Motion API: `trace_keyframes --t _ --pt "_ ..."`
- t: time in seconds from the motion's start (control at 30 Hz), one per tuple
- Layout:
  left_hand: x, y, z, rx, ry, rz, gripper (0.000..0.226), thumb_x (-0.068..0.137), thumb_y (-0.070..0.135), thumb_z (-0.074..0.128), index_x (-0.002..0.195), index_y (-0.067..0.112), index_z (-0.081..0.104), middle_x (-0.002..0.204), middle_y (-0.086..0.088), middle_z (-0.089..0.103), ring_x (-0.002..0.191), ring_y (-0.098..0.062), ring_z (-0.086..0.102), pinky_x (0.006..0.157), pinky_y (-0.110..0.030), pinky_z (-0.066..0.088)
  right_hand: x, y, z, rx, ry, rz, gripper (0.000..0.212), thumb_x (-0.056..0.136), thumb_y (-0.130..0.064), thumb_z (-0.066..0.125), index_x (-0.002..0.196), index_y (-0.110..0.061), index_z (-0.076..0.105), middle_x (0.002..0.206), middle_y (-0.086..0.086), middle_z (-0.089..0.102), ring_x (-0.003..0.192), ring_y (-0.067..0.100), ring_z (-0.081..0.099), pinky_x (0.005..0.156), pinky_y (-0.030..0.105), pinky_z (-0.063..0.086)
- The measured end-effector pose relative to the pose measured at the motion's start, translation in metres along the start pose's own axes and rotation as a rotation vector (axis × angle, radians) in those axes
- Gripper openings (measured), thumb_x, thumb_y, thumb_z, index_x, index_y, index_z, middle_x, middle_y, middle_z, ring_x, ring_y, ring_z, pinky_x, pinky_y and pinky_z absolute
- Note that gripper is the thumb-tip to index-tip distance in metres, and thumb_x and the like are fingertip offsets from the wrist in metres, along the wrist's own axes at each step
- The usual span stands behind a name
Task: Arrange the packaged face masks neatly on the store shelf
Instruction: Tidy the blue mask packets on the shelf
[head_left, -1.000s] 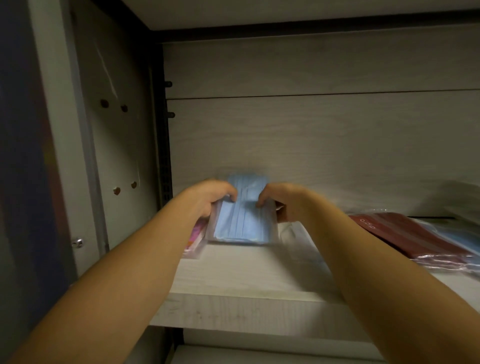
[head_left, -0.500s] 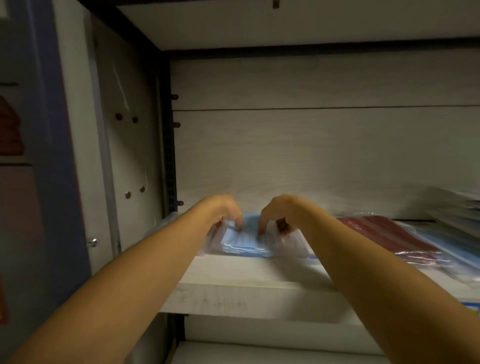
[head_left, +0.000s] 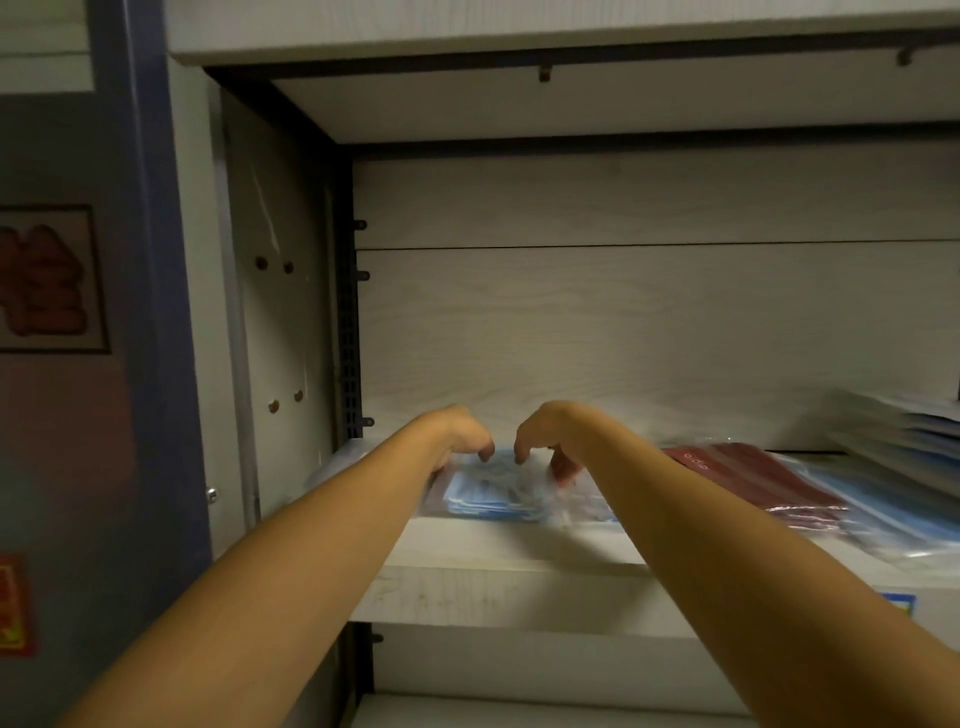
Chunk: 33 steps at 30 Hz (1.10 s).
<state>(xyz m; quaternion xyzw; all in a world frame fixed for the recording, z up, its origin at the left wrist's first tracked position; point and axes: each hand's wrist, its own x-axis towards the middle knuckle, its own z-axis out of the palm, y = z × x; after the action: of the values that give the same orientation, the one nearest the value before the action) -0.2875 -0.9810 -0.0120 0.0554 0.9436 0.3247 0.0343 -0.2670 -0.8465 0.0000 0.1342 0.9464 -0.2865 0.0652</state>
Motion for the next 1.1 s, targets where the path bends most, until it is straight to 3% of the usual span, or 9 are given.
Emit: trace_keyframes --t 0.2,0.33,0.43,0.53,0.67,0.83,0.93,1.0,1.1 --pt "-0.002 0.005 -0.003 0.234 0.146 0.127 0.039 0.093 0.017 0.060 0.129 0.003 0.055 0.129 -0.016 0.057 0.115 -0.033 0.058 0.089 -0.033 0.050 -0.003 0.008 -0.020 -0.039 0.167 -0.113 0.049 0.089 -0.019 0.072 0.128 -0.002 0.047 0.122 0.020 0.058 0.104 0.033 0.065 0.092 0.040 0.057" --pt "0.002 0.021 0.004 0.289 0.114 0.238 0.036 0.088 0.018 0.060 0.123 0.008 0.064 0.124 -0.013 0.063 0.110 -0.031 0.061 0.094 -0.037 0.054 -0.011 0.019 -0.042 -0.316 0.304 -0.146 0.051 0.087 -0.029 0.075 0.128 -0.006 0.057 0.122 0.014 0.061 0.102 0.031 0.061 0.078 0.034 0.048" --pt "0.004 0.032 0.014 0.295 0.109 0.318 0.034 0.086 0.017 0.060 0.117 0.006 0.068 0.121 -0.016 0.066 0.108 -0.033 0.063 0.094 -0.039 0.055 -0.016 0.037 -0.051 -0.498 0.366 -0.116 0.034 0.091 -0.028 0.064 0.117 -0.006 0.064 0.116 0.013 0.064 0.088 0.028 0.055 0.074 0.031 0.044" --pt "0.003 0.043 0.026 0.282 0.109 0.378 0.030 0.087 0.015 0.058 0.113 0.003 0.068 0.118 -0.018 0.066 0.107 -0.035 0.063 0.092 -0.039 0.055 -0.023 0.060 -0.057 -0.542 0.405 -0.078 0.013 0.095 -0.018 0.051 0.096 -0.006 0.056 0.098 0.013 0.055 0.075 0.026 0.050 0.071 0.030 0.042" --pt "-0.004 0.059 0.044 0.312 0.062 0.410 0.025 0.087 0.015 0.057 0.104 0.001 0.067 0.108 -0.019 0.066 0.097 -0.035 0.064 0.081 -0.037 0.054 -0.027 0.090 -0.066 -0.537 0.419 -0.024 0.017 0.094 -0.011 0.046 0.077 -0.008 0.046 0.103 0.015 0.060 0.067 0.024 0.048 0.070 0.033 0.045" --pt "-0.011 0.075 0.063 0.418 0.011 0.377 0.023 0.090 0.017 0.056 0.101 -0.001 0.065 0.108 -0.024 0.064 0.095 -0.036 0.064 0.068 -0.034 0.046 -0.038 0.125 -0.085 -0.461 0.464 -0.076 0.009 0.088 -0.018 0.064 0.090 -0.010 0.063 0.092 0.013 0.063 0.083 0.032 0.060 0.069 0.034 0.047" --pt "-0.015 0.088 0.071 0.427 0.030 0.328 0.028 0.092 0.020 0.057 0.108 -0.001 0.064 0.112 -0.022 0.062 0.101 -0.037 0.063 0.073 -0.034 0.047 -0.034 0.145 -0.097 -0.486 0.418 -0.099 0.012 0.089 -0.019 0.062 0.081 -0.010 0.059 0.095 0.014 0.066 0.073 0.027 0.058 0.069 0.032 0.047" --pt "-0.018 0.099 0.077 0.407 0.040 0.287 0.020 0.093 0.023 0.058 0.097 0.003 0.061 0.100 -0.016 0.060 0.089 -0.033 0.062 0.071 -0.033 0.049 -0.025 0.159 -0.099 -0.546 0.365 -0.095 0.018 0.094 -0.019 0.056 0.082 -0.007 0.061 0.105 0.018 0.067 0.064 0.023 0.048 0.068 0.031 0.044" --pt "-0.021 0.117 0.091 0.378 -0.035 0.160 0.024 0.091 0.028 0.066 0.081 0.008 0.057 0.090 -0.013 0.062 0.072 -0.028 0.061 0.067 -0.033 0.052 -0.015 0.177 -0.093 -0.625 0.301 -0.158 0.032 0.098 -0.034 0.055 0.100 -0.004 0.067 0.096 0.015 0.062 0.069 0.025 0.049 0.070 0.031 0.042"
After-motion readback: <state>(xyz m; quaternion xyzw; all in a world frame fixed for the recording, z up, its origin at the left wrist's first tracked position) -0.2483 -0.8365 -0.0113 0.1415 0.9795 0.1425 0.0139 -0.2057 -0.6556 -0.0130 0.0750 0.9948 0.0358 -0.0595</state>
